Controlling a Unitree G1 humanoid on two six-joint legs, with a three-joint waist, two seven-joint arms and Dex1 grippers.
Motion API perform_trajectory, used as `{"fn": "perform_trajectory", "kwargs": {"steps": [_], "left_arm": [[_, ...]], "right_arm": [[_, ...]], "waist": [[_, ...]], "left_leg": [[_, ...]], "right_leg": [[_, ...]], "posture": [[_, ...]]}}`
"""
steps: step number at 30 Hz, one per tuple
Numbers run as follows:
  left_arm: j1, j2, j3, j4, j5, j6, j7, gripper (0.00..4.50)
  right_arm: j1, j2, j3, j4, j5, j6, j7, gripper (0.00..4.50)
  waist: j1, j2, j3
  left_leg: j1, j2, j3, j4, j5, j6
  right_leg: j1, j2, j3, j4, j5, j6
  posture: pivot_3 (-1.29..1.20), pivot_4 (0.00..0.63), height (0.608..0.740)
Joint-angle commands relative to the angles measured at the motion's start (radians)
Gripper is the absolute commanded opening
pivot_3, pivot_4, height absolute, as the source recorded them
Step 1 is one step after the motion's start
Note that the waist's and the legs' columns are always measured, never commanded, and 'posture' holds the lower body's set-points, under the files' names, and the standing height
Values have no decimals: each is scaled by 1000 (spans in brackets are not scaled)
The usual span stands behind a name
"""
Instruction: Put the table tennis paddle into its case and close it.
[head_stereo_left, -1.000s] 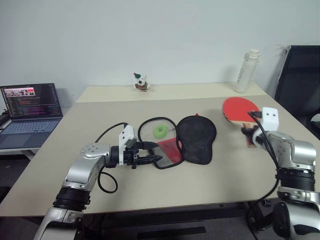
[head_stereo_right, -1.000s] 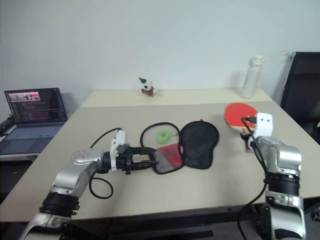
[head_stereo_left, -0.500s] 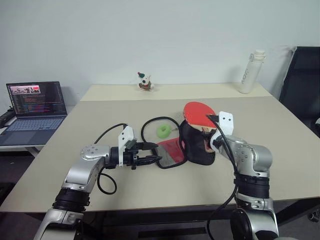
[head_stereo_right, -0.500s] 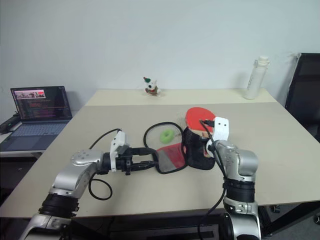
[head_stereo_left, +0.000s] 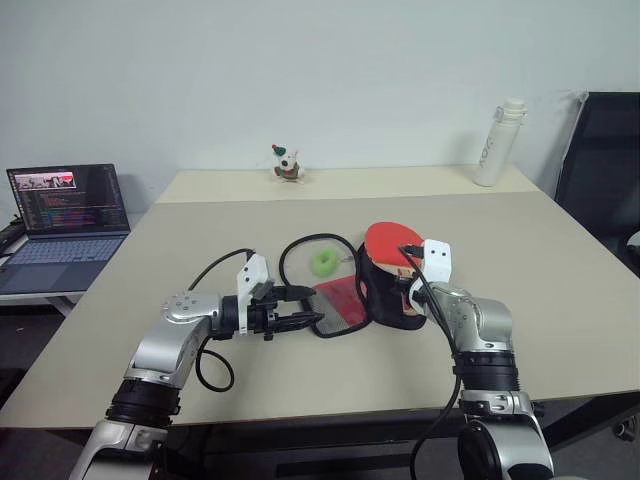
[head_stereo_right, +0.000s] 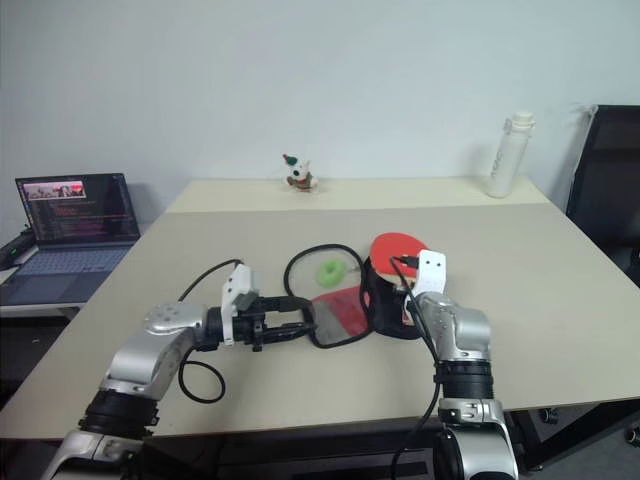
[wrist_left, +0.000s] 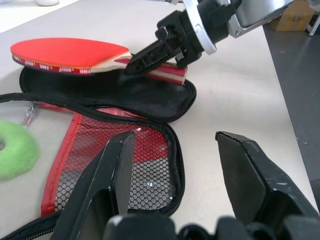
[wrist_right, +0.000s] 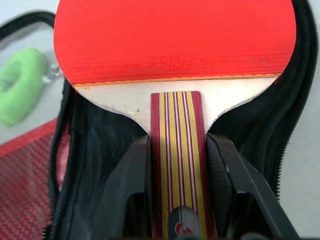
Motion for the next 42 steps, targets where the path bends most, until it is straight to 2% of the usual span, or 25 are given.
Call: {"fn": "perform_trajectory", "kwargs": {"steps": [1,19,27,29,34,37,39,42], "left_arm": [[0,2,9,-39,2,-13,10,2809],[-5,-5,6,-58,8,10,31,2809],[-4,-1,15,-49,12,4,47,2809],[-3,-4,23,-41,16,-1,65,2809],[-11,-3,33,16,66,-50,136,2809],[-43,-1,28,140,155,-114,235,2809],[-61,-6,33,193,164,-122,251,2809],[-84,-8,19,269,204,-156,270,2171]], "right_arm": [[-1,-1,15,-27,-3,-46,12,1099],[27,14,3,-2,-23,-86,-25,1099],[50,29,58,-98,-27,-81,-22,3733],[70,15,91,-183,-9,-54,15,4415],[134,-102,156,-411,71,81,172,4415],[176,-246,133,-572,204,161,350,4415],[190,-336,132,-636,249,151,441,4415],[190,-425,91,-677,314,175,512,4449]], "waist": [[0,0,0],[0,0,0],[0,0,0],[0,0,0],[3,0,0],[10,0,0],[14,0,0],[14,0,0]], "left_leg": [[0,0,0,0,0,0],[0,0,0,0,0,0],[0,0,0,0,0,0],[0,0,-1,0,0,0],[0,1,-1,0,0,0],[0,1,-2,0,0,0],[0,0,-2,0,0,0],[0,0,-1,0,0,0]], "right_leg": [[0,0,0,0,0,0],[0,0,0,0,0,0],[0,0,0,0,0,1],[0,0,0,0,-1,1],[0,0,0,0,-3,4],[0,-1,-1,-1,-3,4],[1,-1,-1,-1,-3,4],[1,0,-2,-2,-3,5]], "posture": [[0,150,740],[0,150,740],[0,150,740],[0,150,740],[0,150,740],[0,150,740],[0,150,740],[0,150,740]]}}
